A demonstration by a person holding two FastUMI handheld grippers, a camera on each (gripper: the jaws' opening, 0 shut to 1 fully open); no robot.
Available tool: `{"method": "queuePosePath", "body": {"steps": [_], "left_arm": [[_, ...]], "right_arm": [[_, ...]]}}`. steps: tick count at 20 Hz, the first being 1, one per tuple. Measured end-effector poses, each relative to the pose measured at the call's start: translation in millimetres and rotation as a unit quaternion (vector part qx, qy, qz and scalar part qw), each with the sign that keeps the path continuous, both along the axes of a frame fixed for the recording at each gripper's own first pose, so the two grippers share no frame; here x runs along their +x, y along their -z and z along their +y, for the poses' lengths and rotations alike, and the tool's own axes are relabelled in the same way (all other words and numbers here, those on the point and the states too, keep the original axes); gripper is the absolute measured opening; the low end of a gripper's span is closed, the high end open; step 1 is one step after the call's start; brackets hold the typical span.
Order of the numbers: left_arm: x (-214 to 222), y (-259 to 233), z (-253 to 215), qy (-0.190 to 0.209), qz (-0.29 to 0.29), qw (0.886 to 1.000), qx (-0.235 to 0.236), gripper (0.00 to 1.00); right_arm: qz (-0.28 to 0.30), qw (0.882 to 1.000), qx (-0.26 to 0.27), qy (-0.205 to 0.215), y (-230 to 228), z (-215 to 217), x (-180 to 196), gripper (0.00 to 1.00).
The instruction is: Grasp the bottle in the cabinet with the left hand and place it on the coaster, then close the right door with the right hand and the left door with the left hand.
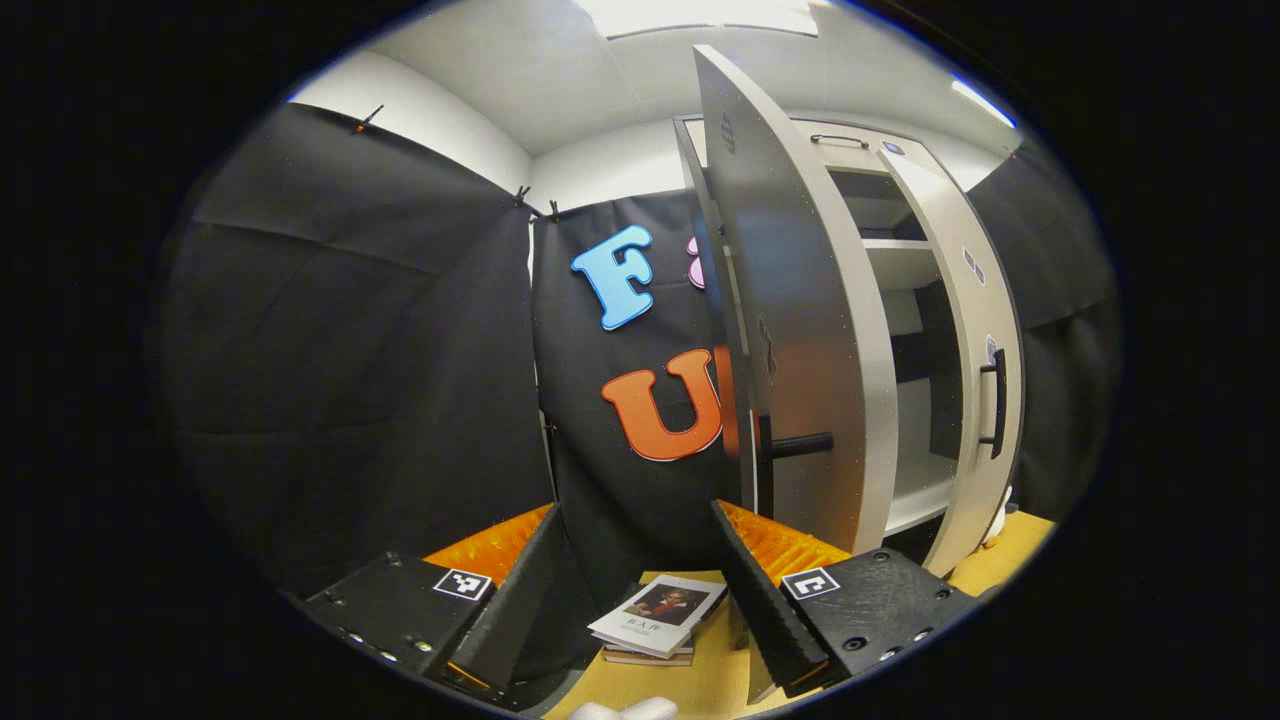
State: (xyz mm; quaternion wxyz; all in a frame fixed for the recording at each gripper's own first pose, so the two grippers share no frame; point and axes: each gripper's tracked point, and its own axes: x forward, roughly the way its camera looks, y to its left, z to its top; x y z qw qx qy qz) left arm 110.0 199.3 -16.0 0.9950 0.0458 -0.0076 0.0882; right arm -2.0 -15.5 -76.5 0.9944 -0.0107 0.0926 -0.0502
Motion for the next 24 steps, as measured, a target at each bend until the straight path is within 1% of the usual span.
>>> {"method": "queuePosePath", "body": {"steps": [6,8,11,12,13,14,15,16,17,18,19,21,22,24], "left_arm": [[0,-1,-3,-0.012,0.003,1.0,0.004,0.9],[-2,-2,-8,-0.01,0.002,1.0,0.012,0.9],[-3,0,-32,0.016,0.002,1.0,0.007,0.89],[-3,0,-40,0.024,0.001,1.0,0.005,0.87],[-3,-1,-48,0.029,0.002,1.0,0.005,0.87],[-2,-2,-57,0.036,0.001,0.999,0.004,0.89],[-1,-1,-67,0.045,0.002,0.999,0.005,0.87],[0,-1,-79,0.055,0.003,0.998,0.002,0.9],[3,-2,-90,0.065,0.002,0.998,0.001,0.87],[7,-3,-102,0.074,0.002,0.997,0.001,0.89],[11,-3,-113,0.084,0.004,0.996,0.002,0.87],[20,-4,-140,0.103,0.003,0.995,0.006,0.87],[25,-2,-155,0.111,0.008,0.994,-0.001,0.9],[36,-3,-183,0.122,0.01,0.992,-0.016,0.9]], "right_arm": [[-0.002,1.0,0.012,-0.001,5,-1,1,0.99],[-0.001,1.0,0.015,0.001,8,-3,1,0.99],[-0.002,1.0,0.02,0.008,10,-8,-3,0.99],[-0.001,1.0,0.021,0.011,10,-11,-4,0.99],[0.001,1.0,0.022,0.013,11,-13,-4,0.99],[0.001,1.0,0.021,0.017,11,-15,-5,0.99],[0.001,1.0,0.022,0.02,11,-19,-7,0.99],[0.0,0.999,0.023,0.023,11,-21,-7,0.99],[0.0,0.999,0.024,0.025,11,-23,-8,0.99],[0.001,0.999,0.024,0.027,12,-27,-9,0.99],[0.002,0.999,0.025,0.029,13,-33,-12,0.99],[-0.001,0.999,0.028,0.029,10,-44,-14,0.99],[-0.002,0.999,0.029,0.03,9,-51,-14,0.99],[-0.002,0.999,0.032,0.03,8,-67,-17,0.99]]}}
